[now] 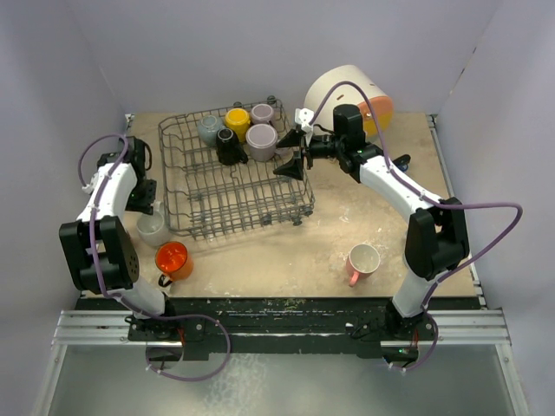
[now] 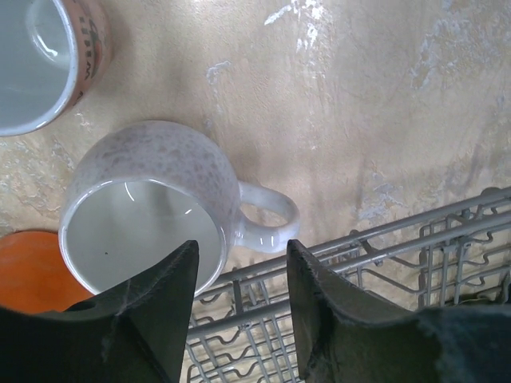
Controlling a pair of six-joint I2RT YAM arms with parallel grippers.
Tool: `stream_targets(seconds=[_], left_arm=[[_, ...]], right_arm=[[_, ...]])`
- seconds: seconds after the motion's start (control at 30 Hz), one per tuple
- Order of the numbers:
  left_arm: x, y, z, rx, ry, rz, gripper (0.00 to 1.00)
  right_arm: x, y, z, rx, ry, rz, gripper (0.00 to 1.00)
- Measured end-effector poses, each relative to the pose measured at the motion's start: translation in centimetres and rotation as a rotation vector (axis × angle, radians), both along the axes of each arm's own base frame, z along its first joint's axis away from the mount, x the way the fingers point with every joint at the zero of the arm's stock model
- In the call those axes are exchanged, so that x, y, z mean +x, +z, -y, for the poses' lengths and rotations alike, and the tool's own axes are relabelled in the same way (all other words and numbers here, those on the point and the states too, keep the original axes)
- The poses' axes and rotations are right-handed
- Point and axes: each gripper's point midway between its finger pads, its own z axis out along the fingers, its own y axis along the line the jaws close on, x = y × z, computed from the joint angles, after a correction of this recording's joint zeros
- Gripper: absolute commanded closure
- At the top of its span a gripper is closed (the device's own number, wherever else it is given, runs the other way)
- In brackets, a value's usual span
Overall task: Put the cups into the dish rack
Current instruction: Pick up the cup at the center of the board.
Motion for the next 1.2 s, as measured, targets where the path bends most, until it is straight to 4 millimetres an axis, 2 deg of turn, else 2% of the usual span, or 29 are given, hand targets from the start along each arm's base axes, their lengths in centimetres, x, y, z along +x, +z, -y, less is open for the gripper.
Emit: stream_targets(seconds=[0.37,0.57,0.63,0.87,0.93,1.07,1.2], left_arm=[[-0.4,-1.7,-0.7,-0.05,0.128,0.01,0.51],[-0.3,-3.9,-0.7,-0.086,0.148,-0.024,0.53],[-0.4,-4.4,-0.7,-0.094,0.152,-0.035,0.58],[-0.2,-4.6,-0.7,-0.096,0.15,-0.029,0.93],[0.3,-4.6,-0.9,-0.09,0.145,-0.011,0.99],[0.0,-4.8,-1.1,-0.076,0.122,-0.014,1.0],[0.5,-3.5,-1.7,-0.031,0.073,0.027,1.0]], right_arm=[[0.0,-0.1,0.0,0.0,0.0,-0.002,0.18],[-0.2,-0.6,0.1,-0.005,0.001,-0.013,0.19],[-0.2,-0.6,0.1,-0.005,0.001,-0.013,0.18],[-0.2,-0.6,0.1,-0.005,0.0,-0.013,0.18],[-0.2,-0.6,0.1,-0.005,0.0,-0.013,0.18],[-0.2,-0.6,0.1,-0.006,0.001,-0.014,0.18],[-0.2,-0.7,0.1,-0.008,0.001,-0.019,0.18]])
